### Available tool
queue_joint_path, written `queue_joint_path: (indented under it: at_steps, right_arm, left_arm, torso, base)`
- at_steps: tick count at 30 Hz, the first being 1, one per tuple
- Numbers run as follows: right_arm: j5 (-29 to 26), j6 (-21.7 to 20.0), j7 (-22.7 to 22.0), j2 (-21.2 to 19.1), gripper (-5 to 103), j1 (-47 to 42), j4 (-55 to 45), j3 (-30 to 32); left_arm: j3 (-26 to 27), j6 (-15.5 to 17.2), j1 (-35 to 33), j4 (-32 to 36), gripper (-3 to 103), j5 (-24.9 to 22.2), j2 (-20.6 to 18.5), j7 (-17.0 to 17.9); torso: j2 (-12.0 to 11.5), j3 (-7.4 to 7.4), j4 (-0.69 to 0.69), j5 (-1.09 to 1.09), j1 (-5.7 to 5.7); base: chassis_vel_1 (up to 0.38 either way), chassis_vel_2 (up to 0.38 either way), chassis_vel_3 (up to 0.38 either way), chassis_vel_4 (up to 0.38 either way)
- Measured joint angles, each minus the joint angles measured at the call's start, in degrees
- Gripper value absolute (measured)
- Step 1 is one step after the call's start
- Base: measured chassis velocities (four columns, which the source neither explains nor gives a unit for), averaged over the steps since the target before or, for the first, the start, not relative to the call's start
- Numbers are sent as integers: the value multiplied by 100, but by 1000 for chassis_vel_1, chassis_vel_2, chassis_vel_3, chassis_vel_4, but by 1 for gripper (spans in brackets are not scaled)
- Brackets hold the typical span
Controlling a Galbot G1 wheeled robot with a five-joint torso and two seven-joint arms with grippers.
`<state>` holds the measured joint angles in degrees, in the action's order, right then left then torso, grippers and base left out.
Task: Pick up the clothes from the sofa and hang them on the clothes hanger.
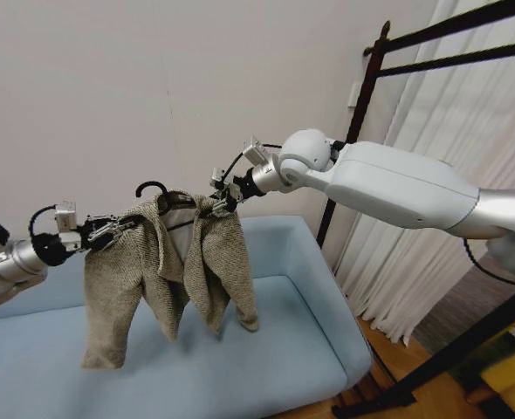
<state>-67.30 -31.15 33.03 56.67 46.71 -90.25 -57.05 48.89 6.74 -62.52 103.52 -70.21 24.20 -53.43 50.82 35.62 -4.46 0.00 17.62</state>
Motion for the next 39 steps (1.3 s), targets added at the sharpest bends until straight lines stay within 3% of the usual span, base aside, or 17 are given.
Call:
queue_joint_path:
  at_steps: [4, 7, 16, 21, 24, 25, 27, 31, 33, 37, 39]
  right_arm:
    - [-280, -51, -85, -79, 18, -11, -149, 35]
    - [-521, -73, -105, -193, 5, 1, -353, 38]
    - [-544, -77, -136, -253, 4, -114, -523, 15]
    - [-817, -78, -420, -278, 4, -224, -654, 87]
    - [-941, -68, -519, -311, 4, -267, -760, 141]
    - [-1006, -68, -605, -332, 4, -304, -804, 179]
    - [-1053, -69, -656, -348, 4, -332, -831, 207]
    - [-1218, -89, -884, -465, 4, -441, -943, 304]
    - [-1219, -89, -927, -506, 4, -470, -951, 325]
    - [-1216, -102, -1137, -686, 4, -679, -999, 522]
    - [-1218, -109, -1195, -737, 4, -726, -1028, 581]
  left_arm:
    - [-13, -5, -8, -53, 4, 34, 3, -84]
    - [-18, -10, -19, -119, 4, 58, -2, -229]
    - [-11, -9, -16, -160, 4, 57, -39, -340]
    - [12, -9, -27, -178, 0, 96, -35, -353]
    - [12, -10, -14, -184, 9, 147, -33, -278]
    - [11, -10, 2, -182, 19, 144, -40, -179]
    - [10, -10, 14, -176, 19, 136, -53, -115]
    - [12, 5, 37, -175, 41, 101, -112, 16]
    - [20, 13, 36, -179, 41, 95, -129, 33]
    - [77, 26, 28, -168, 64, 11, -184, 152]
    - [91, 31, 26, -160, 64, -6, -195, 178]
  torso:
    - [0, 0, 0, 0, 0]
    - [0, 0, -1, 0, 0]
    - [0, 0, 0, 0, 0]
    - [0, 0, 1, 0, 0]
    - [0, 0, 0, 0, 0]
    - [0, 0, 0, 0, 0]
    - [0, 0, 0, -1, 0]
    - [0, 0, 0, 0, 0]
    - [0, 0, 0, 0, 0]
    - [0, 0, 0, 1, 0]
    - [0, 0, 0, 0, 0]
  base:
    - [0, 0, 0, 0]
    - [0, 0, 0, 0]
    - [0, 0, 0, 0]
    - [0, 0, 0, 0]
    - [0, 0, 0, 0]
    - [0, 0, 0, 0]
    - [0, 0, 0, 0]
    - [0, 0, 0, 0]
    - [0, 0, 0, 0]
    - [0, 0, 0, 0]
    - [0, 0, 0, 0]
